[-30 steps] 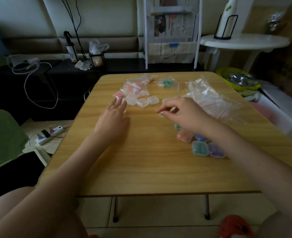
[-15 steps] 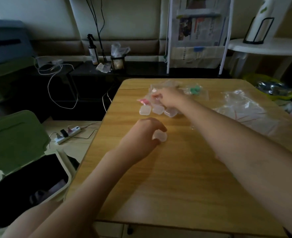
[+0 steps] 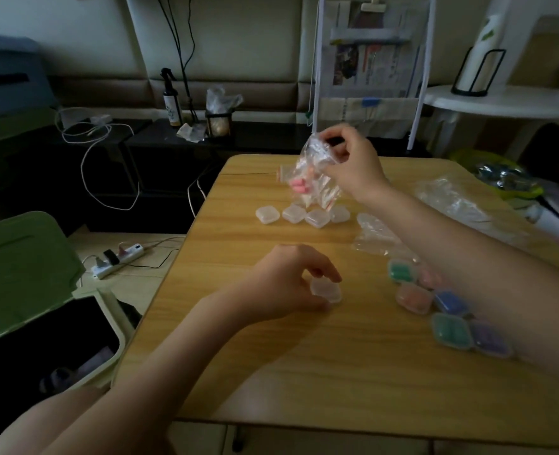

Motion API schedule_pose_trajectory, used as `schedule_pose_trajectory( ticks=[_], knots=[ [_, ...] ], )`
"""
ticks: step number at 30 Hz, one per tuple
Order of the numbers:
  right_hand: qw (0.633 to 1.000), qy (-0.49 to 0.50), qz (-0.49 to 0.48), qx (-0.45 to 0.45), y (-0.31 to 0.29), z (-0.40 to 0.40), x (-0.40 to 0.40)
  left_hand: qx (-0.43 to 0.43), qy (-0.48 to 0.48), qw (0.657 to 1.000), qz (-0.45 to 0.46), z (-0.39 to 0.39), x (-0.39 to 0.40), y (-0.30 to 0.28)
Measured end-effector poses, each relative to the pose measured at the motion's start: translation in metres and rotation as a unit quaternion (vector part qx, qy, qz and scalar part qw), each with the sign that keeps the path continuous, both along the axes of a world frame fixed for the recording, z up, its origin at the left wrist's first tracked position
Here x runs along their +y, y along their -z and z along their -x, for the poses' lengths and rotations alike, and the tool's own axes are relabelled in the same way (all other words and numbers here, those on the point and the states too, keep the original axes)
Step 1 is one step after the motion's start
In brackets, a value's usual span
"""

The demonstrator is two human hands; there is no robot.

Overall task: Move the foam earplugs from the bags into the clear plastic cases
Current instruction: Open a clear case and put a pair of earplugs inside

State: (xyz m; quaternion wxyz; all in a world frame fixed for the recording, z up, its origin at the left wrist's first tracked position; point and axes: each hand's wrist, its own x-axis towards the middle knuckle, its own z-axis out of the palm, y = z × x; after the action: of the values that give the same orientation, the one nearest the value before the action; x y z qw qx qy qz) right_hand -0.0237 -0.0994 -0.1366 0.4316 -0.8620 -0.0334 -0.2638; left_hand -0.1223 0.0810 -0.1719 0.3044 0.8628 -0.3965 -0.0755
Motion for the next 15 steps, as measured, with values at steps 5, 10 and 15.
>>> schedule_pose_trajectory(
  ticks=[5, 10, 15],
  knots=[
    [0.999, 0.046, -0.02, 0.021, 0.004, 0.022, -0.025, 0.007, -0.004, 1.0, 0.002, 0.004, -0.009, 0.0],
    [0.993, 0.11, 0.009, 0.052, 0.003, 0.012, -0.027, -0.01, -0.019, 1.0, -0.01, 0.003, -0.014, 0.001],
    [0.996, 0.087, 0.021, -0.014, -0.011, 0.043, -0.009, 0.006, -0.077, 0.994, 0.072, 0.002, -0.003, 0.003]
  ],
)
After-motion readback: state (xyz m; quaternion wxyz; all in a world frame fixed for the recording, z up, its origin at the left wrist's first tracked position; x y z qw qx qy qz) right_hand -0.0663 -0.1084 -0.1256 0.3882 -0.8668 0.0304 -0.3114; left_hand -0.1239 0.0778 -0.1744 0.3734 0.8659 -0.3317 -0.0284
